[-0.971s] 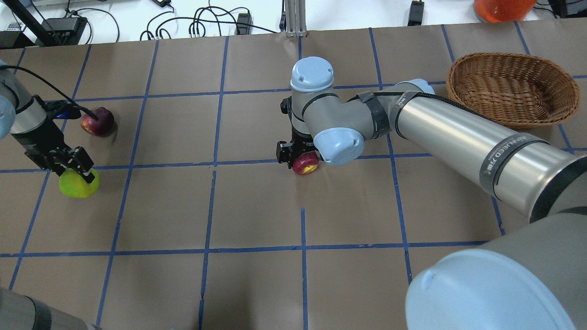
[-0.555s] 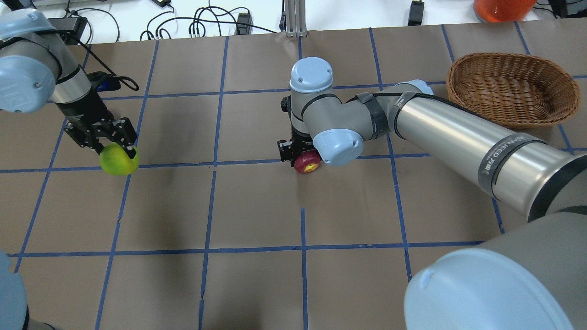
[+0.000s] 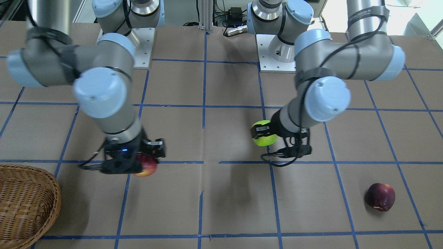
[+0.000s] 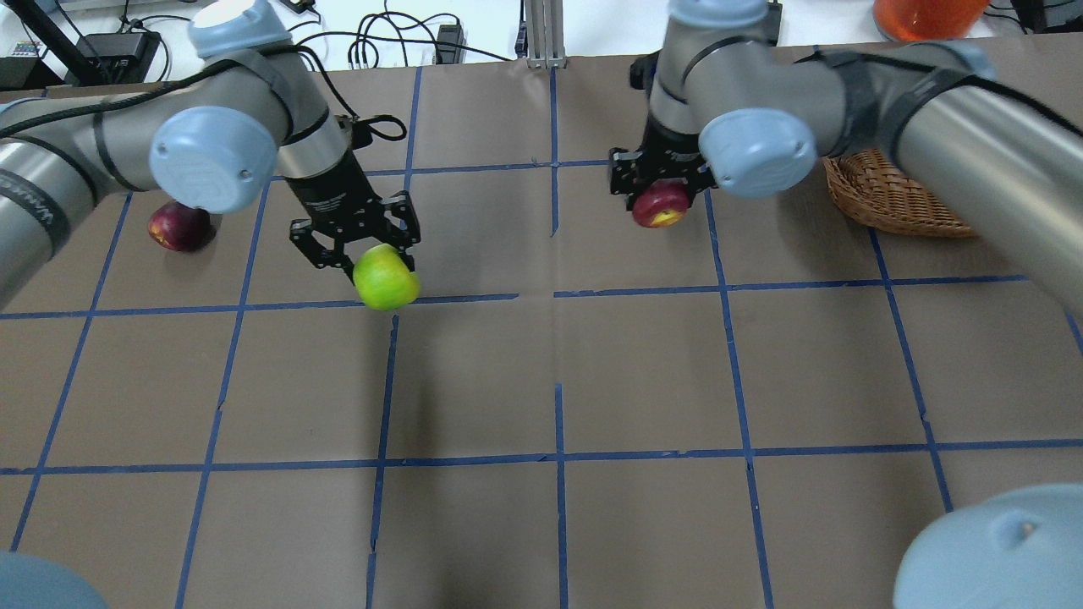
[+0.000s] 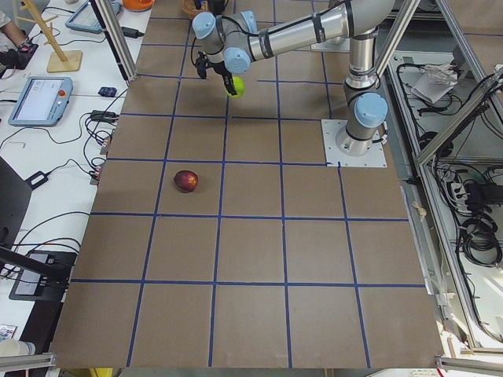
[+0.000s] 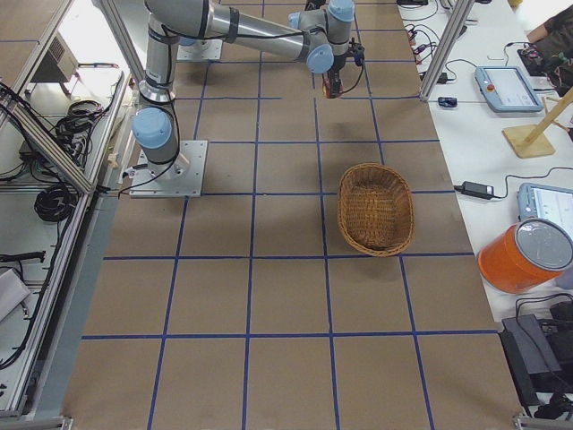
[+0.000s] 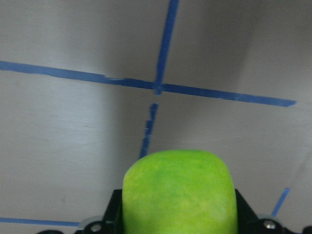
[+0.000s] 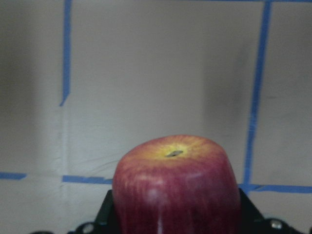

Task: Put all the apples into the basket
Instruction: 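Drop the red apple into the basket while the left sets the green apple down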

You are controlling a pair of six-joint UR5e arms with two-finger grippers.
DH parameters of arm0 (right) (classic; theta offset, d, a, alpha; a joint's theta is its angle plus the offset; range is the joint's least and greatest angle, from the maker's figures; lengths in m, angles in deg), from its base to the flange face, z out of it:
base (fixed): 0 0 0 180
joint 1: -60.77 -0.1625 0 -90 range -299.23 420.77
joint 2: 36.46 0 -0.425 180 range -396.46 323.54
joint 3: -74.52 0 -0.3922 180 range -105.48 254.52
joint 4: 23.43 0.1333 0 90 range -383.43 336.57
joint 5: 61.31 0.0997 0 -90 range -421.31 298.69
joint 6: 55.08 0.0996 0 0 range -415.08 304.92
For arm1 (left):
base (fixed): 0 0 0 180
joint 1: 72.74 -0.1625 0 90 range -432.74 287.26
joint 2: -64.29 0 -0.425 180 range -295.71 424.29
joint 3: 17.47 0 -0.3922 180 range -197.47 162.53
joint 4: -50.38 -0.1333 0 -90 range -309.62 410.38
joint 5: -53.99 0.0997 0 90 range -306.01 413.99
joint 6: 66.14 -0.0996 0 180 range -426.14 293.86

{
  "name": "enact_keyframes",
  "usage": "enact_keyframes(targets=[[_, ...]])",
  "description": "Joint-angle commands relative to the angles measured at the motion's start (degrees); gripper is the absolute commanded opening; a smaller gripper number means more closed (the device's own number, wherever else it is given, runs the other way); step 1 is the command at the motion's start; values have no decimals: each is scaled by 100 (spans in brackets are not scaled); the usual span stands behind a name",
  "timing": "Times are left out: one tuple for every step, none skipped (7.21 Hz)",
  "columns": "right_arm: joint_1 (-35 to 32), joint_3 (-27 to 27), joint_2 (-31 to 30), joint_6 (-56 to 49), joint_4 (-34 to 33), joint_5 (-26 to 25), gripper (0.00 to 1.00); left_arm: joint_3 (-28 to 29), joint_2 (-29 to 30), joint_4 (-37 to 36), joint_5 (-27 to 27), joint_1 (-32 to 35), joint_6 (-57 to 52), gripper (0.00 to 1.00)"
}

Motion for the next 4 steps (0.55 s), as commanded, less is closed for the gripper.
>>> enact_keyframes(targets=[[1621, 433, -90, -1088, 558, -142, 9, -44, 511, -1432, -294, 1149, 1002, 4], [2133, 443, 15, -1913, 436, -361, 9, -44, 793, -1613, -303, 1292, 1039, 4], [2547, 460, 268, -2356, 331, -389, 9, -26, 1048, -1885, -312, 1424, 1039, 9], [2795, 434, 610, -2691, -497, -520, 10, -26, 1207, -2053, -295, 1469, 1039, 22]])
